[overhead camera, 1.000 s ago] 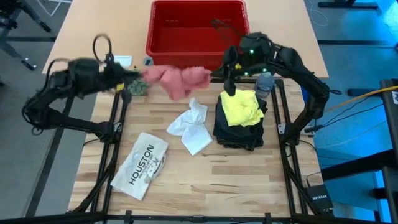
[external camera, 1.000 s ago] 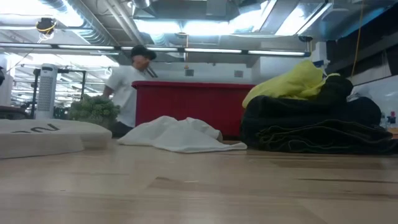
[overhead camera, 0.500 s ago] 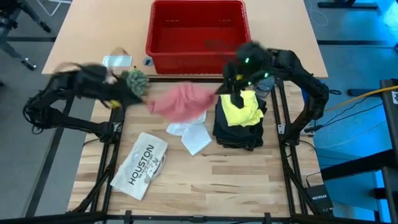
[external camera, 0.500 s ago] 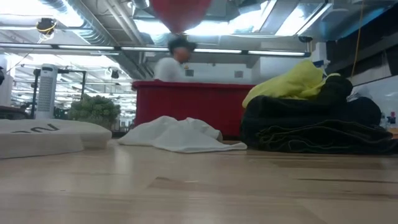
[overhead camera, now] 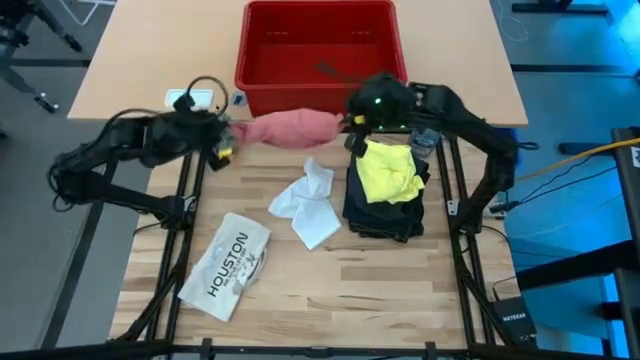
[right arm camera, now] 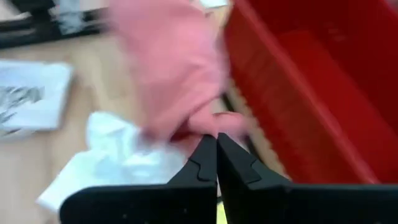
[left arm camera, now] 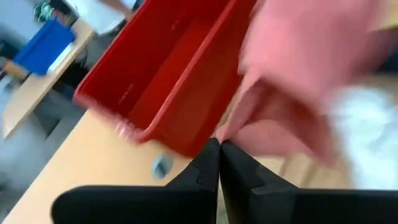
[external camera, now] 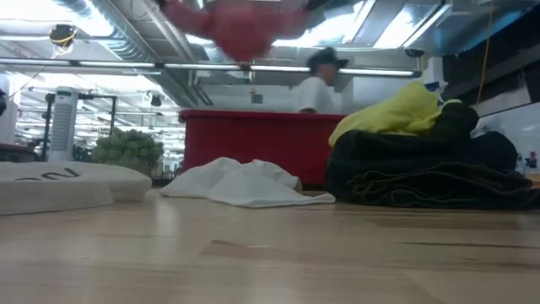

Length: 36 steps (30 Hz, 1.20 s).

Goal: Fold laundry
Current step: Fold the pink panty

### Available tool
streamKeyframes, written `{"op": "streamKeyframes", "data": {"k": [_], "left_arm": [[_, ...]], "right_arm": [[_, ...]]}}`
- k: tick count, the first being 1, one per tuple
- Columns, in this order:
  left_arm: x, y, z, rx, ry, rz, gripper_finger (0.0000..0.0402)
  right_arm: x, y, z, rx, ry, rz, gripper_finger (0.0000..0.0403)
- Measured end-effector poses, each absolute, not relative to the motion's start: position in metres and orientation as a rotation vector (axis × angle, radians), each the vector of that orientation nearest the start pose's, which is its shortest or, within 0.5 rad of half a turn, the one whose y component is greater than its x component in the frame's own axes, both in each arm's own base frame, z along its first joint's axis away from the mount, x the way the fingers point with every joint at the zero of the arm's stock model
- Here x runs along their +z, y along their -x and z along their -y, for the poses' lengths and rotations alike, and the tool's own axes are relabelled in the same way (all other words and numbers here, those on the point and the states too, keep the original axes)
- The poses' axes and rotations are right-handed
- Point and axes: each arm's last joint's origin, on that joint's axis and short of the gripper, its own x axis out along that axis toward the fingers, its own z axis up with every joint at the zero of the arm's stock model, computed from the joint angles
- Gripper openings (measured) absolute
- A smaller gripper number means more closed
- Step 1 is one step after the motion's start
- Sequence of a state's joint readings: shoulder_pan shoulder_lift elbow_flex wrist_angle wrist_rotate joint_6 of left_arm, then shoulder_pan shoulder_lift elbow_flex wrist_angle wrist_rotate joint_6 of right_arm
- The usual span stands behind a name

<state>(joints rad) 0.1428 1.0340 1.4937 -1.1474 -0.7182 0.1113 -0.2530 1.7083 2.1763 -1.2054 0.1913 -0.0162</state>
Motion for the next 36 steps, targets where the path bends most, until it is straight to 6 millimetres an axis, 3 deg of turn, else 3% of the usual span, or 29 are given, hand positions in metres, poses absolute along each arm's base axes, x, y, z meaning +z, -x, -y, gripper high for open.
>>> {"op": "streamKeyframes", "data": {"k": [5, 9, 14, 17, 19, 21, 23, 25, 27, 36], "left_arm": [[0.440, -0.150, -0.036, 0.552, -0.220, -0.644, 0.0000], [0.436, -0.148, -0.034, 0.508, -0.164, -0.683, 0.0000], [0.433, -0.145, -0.035, 0.539, -0.232, -0.738, 0.0000], [0.445, -0.150, -0.039, 0.712, -0.236, -0.595, 0.0000], [0.454, -0.152, -0.028, 0.487, -0.214, -0.484, 0.0000], [0.448, -0.153, -0.017, 0.221, -0.239, -0.534, 0.0000], [0.432, -0.147, -0.020, 0.344, -0.277, -0.742, 0.0000], [0.424, -0.150, -0.029, 0.530, -0.302, -0.842, 0.0000], [0.424, -0.149, -0.032, 0.580, -0.278, -0.837, 0.0000], [0.428, -0.142, -0.032, 0.574, -0.230, -0.799, 0.0000]], "right_arm": [[0.464, -0.312, 0.079, -0.242, -0.058, -0.716, 0.0000], [0.459, -0.316, 0.077, -0.129, -0.100, -0.737, 0.0000], [0.457, -0.312, 0.084, -0.305, -0.038, -0.782, 0.0000], [0.457, -0.321, 0.094, -0.537, -0.008, -0.728, 0.0000], [0.460, -0.329, 0.082, -0.301, 0.014, -0.681, 0.0000], [0.459, -0.330, 0.061, -0.058, 0.069, -0.694, 0.0000], [0.447, -0.334, 0.057, -0.181, 0.114, -0.779, 0.0000], [0.435, -0.336, 0.070, -0.275, 0.097, -0.835, 0.0000], [0.427, -0.341, 0.077, -0.287, 0.064, -0.824, 0.0000], [0.423, -0.344, 0.075, -0.240, 0.045, -0.818, 0.0000]]}}
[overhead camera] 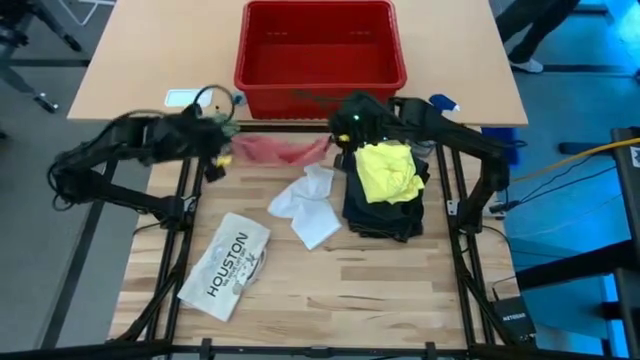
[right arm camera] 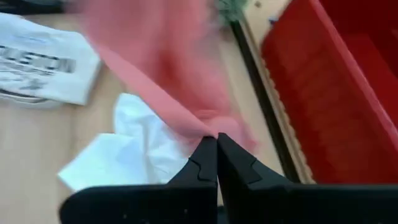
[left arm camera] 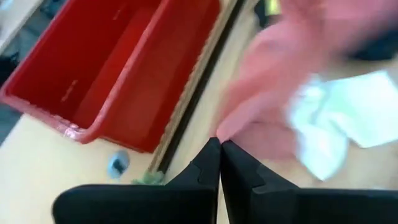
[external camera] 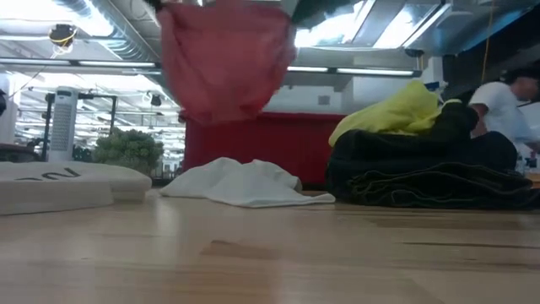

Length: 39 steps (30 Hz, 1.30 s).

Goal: Fold laundry
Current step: Fold the pink panty

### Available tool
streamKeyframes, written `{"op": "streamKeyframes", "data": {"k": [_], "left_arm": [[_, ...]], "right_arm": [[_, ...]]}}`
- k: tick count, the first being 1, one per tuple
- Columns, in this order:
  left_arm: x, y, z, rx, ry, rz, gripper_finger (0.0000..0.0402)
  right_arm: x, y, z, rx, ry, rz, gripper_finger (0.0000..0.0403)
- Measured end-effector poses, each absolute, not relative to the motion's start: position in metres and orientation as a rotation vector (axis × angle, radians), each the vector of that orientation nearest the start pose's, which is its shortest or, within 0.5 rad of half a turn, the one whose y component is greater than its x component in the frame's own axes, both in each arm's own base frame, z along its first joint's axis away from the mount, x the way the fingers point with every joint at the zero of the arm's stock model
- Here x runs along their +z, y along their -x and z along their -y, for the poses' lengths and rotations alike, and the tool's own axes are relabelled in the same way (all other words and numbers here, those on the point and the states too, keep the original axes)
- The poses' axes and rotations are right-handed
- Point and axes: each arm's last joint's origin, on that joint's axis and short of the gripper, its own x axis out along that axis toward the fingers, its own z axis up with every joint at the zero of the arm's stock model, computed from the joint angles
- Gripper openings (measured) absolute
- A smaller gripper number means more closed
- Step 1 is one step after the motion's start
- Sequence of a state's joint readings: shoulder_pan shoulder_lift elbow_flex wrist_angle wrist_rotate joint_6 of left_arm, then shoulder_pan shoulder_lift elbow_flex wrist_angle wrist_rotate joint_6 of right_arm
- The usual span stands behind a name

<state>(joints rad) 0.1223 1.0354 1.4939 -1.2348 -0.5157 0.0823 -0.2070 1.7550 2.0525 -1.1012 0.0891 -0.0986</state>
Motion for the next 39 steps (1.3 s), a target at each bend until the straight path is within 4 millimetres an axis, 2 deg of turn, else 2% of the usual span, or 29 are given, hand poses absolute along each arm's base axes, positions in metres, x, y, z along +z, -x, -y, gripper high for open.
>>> {"op": "streamKeyframes", "data": {"k": [6, 11, 19, 24, 29, 33, 36, 39], "left_arm": [[0.421, -0.131, -0.032, 0.527, -0.174, -0.898, 0.0000], [0.415, -0.111, -0.028, 0.525, -0.116, -1.000, 0.0000], [0.418, -0.092, -0.022, 0.489, 0.048, -0.945, 0.0000], [0.419, -0.089, -0.018, 0.462, 0.096, -0.921, 0.0000], [0.421, -0.083, -0.014, 0.510, 0.107, -0.871, 0.0000], [0.420, -0.084, -0.010, 0.452, 0.162, -0.872, 0.0000], [0.410, -0.092, -0.006, 0.406, 0.205, -0.890, 0.0000], [0.393, -0.105, -0.001, 0.372, 0.197, -0.913, 0.0000]], "right_arm": [[0.419, -0.339, 0.076, -0.189, 0.004, -0.869, 0.0000], [0.418, -0.338, 0.075, -0.189, 0.006, -0.889, 0.0000], [0.420, -0.340, 0.073, -0.150, -0.029, -0.858, 0.0000], [0.413, -0.344, 0.062, -0.129, -0.025, -0.880, 0.0000], [0.404, -0.347, 0.063, -0.127, -0.033, -0.891, 0.0000], [0.401, -0.350, 0.062, -0.070, -0.062, -0.860, 0.0000], [0.391, -0.353, 0.057, -0.043, -0.068, -0.878, 0.0000], [0.371, -0.357, 0.057, -0.016, -0.083, -0.917, 0.0000]]}}
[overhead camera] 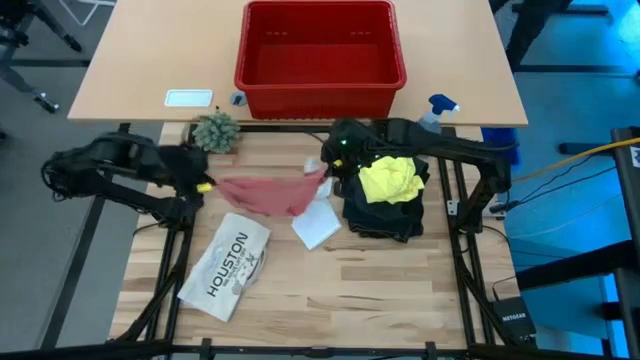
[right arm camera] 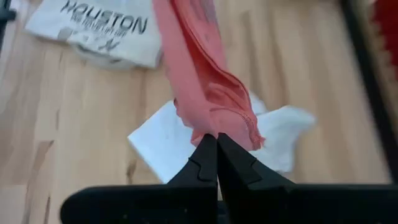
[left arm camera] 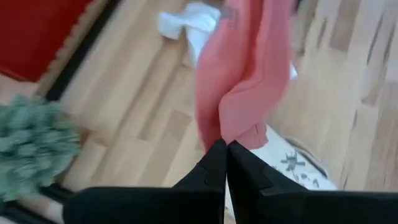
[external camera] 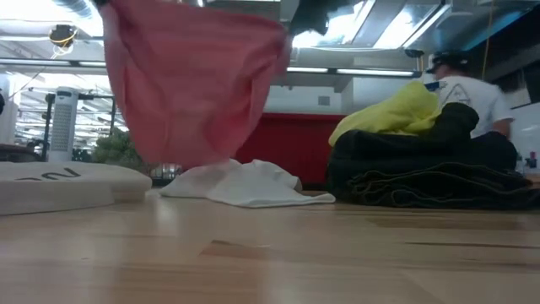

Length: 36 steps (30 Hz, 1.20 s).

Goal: Fold laundry
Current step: Fold the pink panty

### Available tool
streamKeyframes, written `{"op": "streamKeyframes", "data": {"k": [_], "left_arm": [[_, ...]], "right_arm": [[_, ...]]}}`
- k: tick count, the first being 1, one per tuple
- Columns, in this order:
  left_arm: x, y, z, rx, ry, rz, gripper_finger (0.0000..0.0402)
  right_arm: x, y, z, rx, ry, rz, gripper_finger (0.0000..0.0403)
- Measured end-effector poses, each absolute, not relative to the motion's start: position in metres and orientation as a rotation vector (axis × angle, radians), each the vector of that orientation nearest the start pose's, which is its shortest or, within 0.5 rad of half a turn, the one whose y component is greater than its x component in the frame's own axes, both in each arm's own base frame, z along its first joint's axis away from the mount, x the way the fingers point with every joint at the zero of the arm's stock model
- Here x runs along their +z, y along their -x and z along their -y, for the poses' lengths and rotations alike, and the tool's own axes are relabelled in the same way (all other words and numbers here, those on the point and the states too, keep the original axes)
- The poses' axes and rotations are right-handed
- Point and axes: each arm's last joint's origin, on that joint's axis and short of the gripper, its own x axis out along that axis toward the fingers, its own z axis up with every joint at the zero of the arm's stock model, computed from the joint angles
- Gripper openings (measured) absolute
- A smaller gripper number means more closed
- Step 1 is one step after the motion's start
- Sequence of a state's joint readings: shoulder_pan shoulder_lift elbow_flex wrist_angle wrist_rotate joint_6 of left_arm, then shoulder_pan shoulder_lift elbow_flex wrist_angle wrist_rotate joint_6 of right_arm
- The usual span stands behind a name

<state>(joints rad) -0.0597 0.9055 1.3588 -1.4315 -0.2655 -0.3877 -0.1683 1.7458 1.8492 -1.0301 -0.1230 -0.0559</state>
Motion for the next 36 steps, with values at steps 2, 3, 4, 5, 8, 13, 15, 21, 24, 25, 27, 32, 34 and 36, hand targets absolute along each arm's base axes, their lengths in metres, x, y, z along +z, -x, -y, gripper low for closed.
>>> {"op": "streamKeyframes", "data": {"k": [2, 3, 4, 5, 8, 13, 15, 21, 24, 25, 27, 32, 34, 36], "left_arm": [[0.383, -0.117, 0.002, 0.330, 0.218, -0.903, 0.0000], [0.380, -0.123, 0.004, 0.298, 0.246, -0.892, 0.0000], [0.376, -0.129, 0.007, 0.265, 0.274, -0.886, 0.0000], [0.373, -0.134, 0.010, 0.231, 0.306, -0.882, 0.0000], [0.365, -0.145, 0.017, 0.189, 0.316, -0.891, 0.0000], [0.352, -0.148, 0.007, 0.360, 0.159, -0.921, 0.0000], [0.342, -0.147, 0.000, 0.428, 0.152, -0.957, 0.0000], [0.300, -0.150, -0.023, 0.552, 0.166, -1.069, 0.0000], [0.277, -0.153, -0.036, 0.612, 0.188, -1.075, 0.0000], [0.272, -0.154, -0.040, 0.632, 0.197, -1.066, 0.0000], [0.261, -0.156, -0.049, 0.674, 0.223, -1.032, 0.0000], [0.252, -0.162, -0.060, 0.635, 0.294, -0.937, 0.0000], [0.253, -0.166, -0.060, 0.564, 0.339, -0.903, 0.0000], [0.254, -0.168, -0.058, 0.494, 0.375, -0.881, 0.0000]], "right_arm": [[0.359, -0.359, 0.057, 0.016, -0.102, -0.931, 0.0000], [0.355, -0.360, 0.057, 0.034, -0.113, -0.936, 0.0000], [0.352, -0.360, 0.056, 0.052, -0.122, -0.942, 0.0000], [0.351, -0.360, 0.053, 0.070, -0.125, -0.946, 0.0000], [0.349, -0.360, 0.050, 0.115, -0.088, -0.951, 0.0000], [0.346, -0.361, 0.074, 0.131, -0.056, -0.931, 0.0000], [0.339, -0.362, 0.092, 0.125, -0.081, -0.939, 0.0000], [0.317, -0.370, 0.137, 0.141, -0.141, -0.898, 0.0000], [0.296, -0.374, 0.158, 0.114, -0.172, -0.911, 0.0000], [0.290, -0.374, 0.164, 0.110, -0.185, -0.914, 0.0000], [0.280, -0.375, 0.175, 0.105, -0.207, -0.914, 0.0000], [0.261, -0.374, 0.183, 0.159, -0.269, -0.951, 0.0000], [0.260, -0.371, 0.181, 0.196, -0.269, -0.965, 0.0000], [0.260, -0.369, 0.179, 0.229, -0.292, -0.977, 0.0000]]}}
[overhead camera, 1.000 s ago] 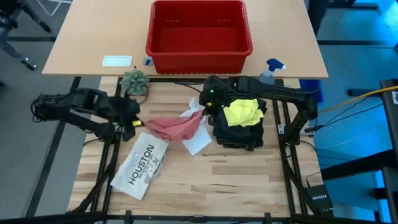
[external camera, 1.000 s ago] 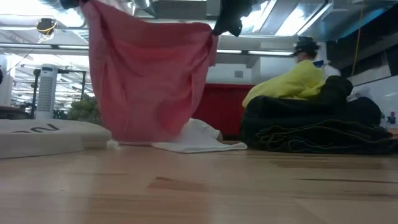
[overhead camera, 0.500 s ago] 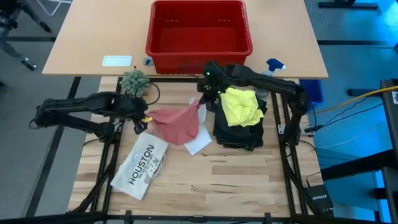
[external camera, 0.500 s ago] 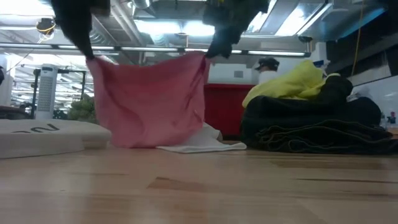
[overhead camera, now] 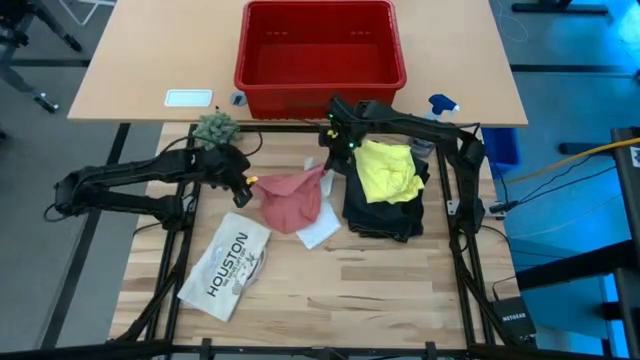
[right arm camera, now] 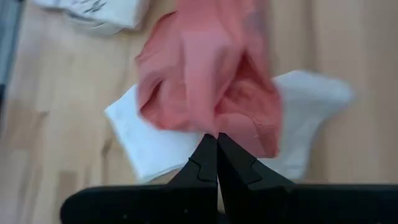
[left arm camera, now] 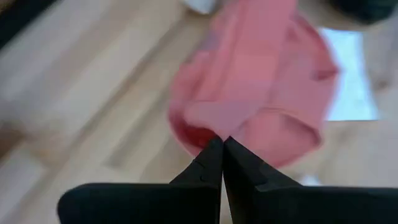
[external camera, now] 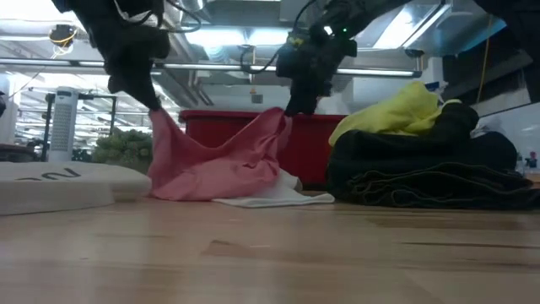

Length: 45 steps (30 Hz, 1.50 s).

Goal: Fold laundry
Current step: Fold the pink panty

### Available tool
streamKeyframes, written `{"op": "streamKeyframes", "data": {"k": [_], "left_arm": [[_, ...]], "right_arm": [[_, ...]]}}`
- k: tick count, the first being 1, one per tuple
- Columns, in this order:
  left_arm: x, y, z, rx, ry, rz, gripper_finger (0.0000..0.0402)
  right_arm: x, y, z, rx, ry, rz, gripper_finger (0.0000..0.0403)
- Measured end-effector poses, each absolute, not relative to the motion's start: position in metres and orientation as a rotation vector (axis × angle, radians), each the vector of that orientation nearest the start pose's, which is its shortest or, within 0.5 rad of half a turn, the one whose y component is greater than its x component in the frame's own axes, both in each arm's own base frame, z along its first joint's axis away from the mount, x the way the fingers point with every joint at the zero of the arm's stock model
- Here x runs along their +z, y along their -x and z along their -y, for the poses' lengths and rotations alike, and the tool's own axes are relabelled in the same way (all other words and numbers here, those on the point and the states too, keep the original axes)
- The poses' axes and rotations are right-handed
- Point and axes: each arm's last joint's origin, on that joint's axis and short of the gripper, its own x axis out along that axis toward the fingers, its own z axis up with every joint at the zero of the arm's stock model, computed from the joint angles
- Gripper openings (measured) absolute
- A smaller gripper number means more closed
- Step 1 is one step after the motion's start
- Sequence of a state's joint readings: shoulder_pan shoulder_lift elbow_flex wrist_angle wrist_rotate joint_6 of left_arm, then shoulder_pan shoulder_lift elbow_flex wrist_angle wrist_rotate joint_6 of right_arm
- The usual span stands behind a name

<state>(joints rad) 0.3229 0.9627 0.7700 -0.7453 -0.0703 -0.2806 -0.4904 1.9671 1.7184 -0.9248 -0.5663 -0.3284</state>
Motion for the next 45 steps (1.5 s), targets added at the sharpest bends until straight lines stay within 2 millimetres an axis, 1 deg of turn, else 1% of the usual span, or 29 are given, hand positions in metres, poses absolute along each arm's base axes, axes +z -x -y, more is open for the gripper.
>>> {"op": "streamKeyframes", "data": {"k": [7, 14, 18, 22, 25, 30, 32, 33, 35, 37, 40, 43, 45], "left_arm": [[0.254, -0.172, -0.046, 0.244, 0.500, -0.896, 0.0000], [0.253, -0.171, -0.039, 0.123, 0.555, -0.936, 0.0000], [0.246, -0.164, -0.035, 0.085, 0.574, -1.029, 0.0000], [0.229, -0.159, -0.033, 0.071, 0.603, -1.098, 0.0000], [0.212, -0.156, -0.032, 0.076, 0.612, -1.116, 0.0000], [0.188, -0.155, -0.032, 0.104, 0.657, -1.093, 0.0000], [0.183, -0.155, -0.032, 0.118, 0.681, -1.083, 0.0000], [0.182, -0.155, -0.032, 0.124, 0.691, -1.073, 0.0000], [0.180, -0.155, -0.032, 0.126, 0.698, -1.068, 0.0000], [0.180, -0.157, -0.032, 0.119, 0.691, -1.051, 0.0000], [0.182, -0.159, -0.032, 0.110, 0.681, -1.024, 0.0000], [0.182, -0.160, -0.032, 0.104, 0.671, -1.020, 0.0000], [0.182, -0.160, -0.032, 0.101, 0.664, -1.021, 0.0000]], "right_arm": [[0.259, -0.363, 0.168, 0.382, -0.384, -0.990, 0.0000], [0.259, -0.370, 0.146, 0.473, -0.375, -1.004, 0.0000], [0.258, -0.371, 0.135, 0.521, -0.359, -1.022, 0.0000], [0.256, -0.374, 0.130, 0.536, -0.355, -1.033, 0.0000], [0.242, -0.379, 0.129, 0.534, -0.367, -1.072, 0.0000], [0.209, -0.386, 0.133, 0.522, -0.442, -1.173, 0.0001], [0.197, -0.389, 0.134, 0.530, -0.489, -1.192, 0.0005], [0.193, -0.390, 0.134, 0.547, -0.511, -1.185, 0.0009], [0.194, -0.391, 0.134, 0.573, -0.543, -1.160, 0.0026], [0.200, -0.389, 0.135, 0.586, -0.571, -1.133, 0.0052], [0.212, -0.386, 0.134, 0.581, -0.568, -1.115, 0.0102], [0.230, -0.383, 0.133, 0.547, -0.524, -1.080, 0.0148], [0.237, -0.386, 0.134, 0.493, -0.460, -1.052, 0.0169]]}}
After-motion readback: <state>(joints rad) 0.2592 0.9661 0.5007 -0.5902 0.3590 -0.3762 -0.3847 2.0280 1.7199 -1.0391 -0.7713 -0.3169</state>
